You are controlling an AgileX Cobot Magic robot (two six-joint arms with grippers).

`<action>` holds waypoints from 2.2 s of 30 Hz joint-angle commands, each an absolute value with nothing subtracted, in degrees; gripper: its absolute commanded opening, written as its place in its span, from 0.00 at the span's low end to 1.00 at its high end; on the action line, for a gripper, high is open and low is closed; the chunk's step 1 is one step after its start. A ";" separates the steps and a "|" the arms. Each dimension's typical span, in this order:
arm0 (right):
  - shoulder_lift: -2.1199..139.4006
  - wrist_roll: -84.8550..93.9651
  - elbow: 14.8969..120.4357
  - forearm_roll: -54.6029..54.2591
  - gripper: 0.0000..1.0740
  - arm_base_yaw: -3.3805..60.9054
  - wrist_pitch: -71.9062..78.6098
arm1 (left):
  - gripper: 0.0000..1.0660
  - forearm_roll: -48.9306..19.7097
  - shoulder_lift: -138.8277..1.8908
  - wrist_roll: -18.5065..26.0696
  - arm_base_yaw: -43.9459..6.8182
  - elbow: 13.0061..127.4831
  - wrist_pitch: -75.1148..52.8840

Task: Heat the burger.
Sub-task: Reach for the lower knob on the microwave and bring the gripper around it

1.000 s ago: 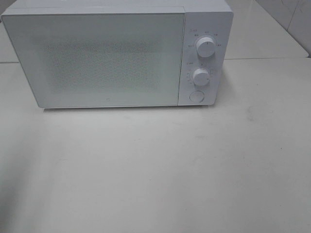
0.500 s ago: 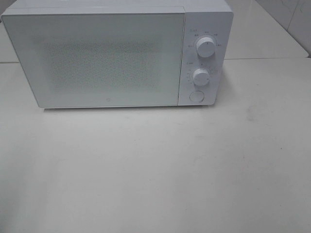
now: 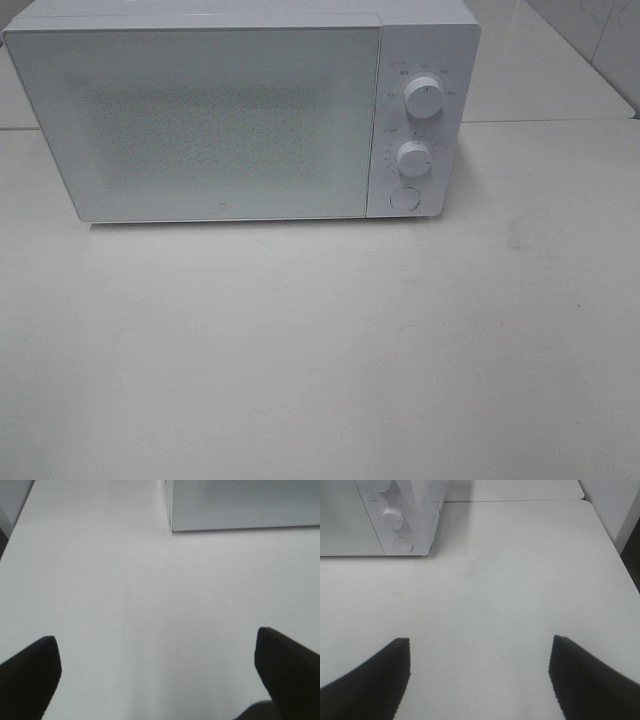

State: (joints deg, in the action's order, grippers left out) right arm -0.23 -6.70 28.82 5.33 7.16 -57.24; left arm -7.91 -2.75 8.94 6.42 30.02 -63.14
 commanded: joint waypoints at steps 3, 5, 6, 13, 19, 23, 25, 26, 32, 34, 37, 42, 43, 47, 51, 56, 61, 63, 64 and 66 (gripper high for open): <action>-1.83 -6.99 28.71 5.21 0.70 6.76 -57.24 | 0.92 -7.22 1.95 8.65 6.42 29.74 -61.48; -1.83 -6.99 28.71 5.21 0.70 6.76 -57.24 | 0.92 -7.28 1.72 8.65 6.42 29.74 -61.48; -1.83 -6.99 28.71 5.21 0.70 6.76 -57.24 | 0.92 -7.28 1.78 8.65 6.42 29.74 -61.48; -1.78 -6.99 28.71 5.16 0.70 6.76 -57.24 | 0.92 -7.28 1.78 8.65 6.42 29.74 -61.48; -1.78 -6.99 28.71 5.16 0.70 6.76 -57.24 | 0.92 -7.28 1.72 8.65 6.42 29.74 -61.48; -1.78 -6.99 28.71 5.16 0.70 6.76 -57.24 | 0.92 -7.28 1.72 8.65 6.42 29.74 -61.48; -1.78 -6.99 28.71 5.16 0.70 6.76 -57.24 | 0.92 -7.28 1.72 8.65 6.42 29.74 -61.48; -1.78 -6.99 28.71 5.16 0.70 6.76 -57.24 | 0.92 -7.28 1.72 8.65 6.42 29.74 -61.48; -1.78 -6.99 28.71 5.10 0.70 6.76 -57.24 | 0.92 -7.28 1.72 8.65 6.42 29.74 -61.48; -1.78 -6.99 28.71 5.10 0.70 6.76 -57.24 | 0.92 -7.28 1.72 8.65 6.42 29.74 -61.48; -1.78 -7.16 28.71 5.16 0.70 6.88 -57.18 | 0.92 -7.28 1.72 8.65 6.42 29.74 -61.48; 0.69 -7.10 30.83 6.07 0.70 6.88 -54.72 | 0.92 -7.28 1.72 8.65 6.42 29.74 -61.48; 2.35 -7.10 31.91 7.05 0.70 6.88 -52.43 | 0.92 -7.28 1.72 8.65 6.42 29.74 -61.48; 7.16 -7.10 32.31 8.59 0.70 6.88 -45.89 | 0.92 -7.28 1.72 8.65 6.42 29.74 -61.48; 10.71 -7.10 32.26 8.54 0.70 6.88 -41.60 | 0.92 -7.28 1.72 8.65 6.42 29.74 -61.48; 17.42 -7.10 32.26 8.54 0.70 6.88 -33.29 | 0.92 -7.28 1.72 8.65 6.42 29.74 -61.48; 22.00 -7.10 32.26 8.54 0.70 6.88 -27.33 | 0.92 -7.28 1.72 8.65 6.42 29.74 -61.48; 24.47 -7.10 32.26 8.54 0.70 6.88 -23.61 | 0.92 -7.28 1.72 8.65 6.42 29.74 -61.48; 24.47 -7.10 32.26 8.54 0.70 6.88 -23.61 | 0.92 -7.28 1.72 8.65 6.42 29.74 -61.48; 27.22 -7.10 32.26 8.54 0.70 6.88 -20.68 | 0.92 -7.28 1.72 8.65 6.42 29.74 -61.48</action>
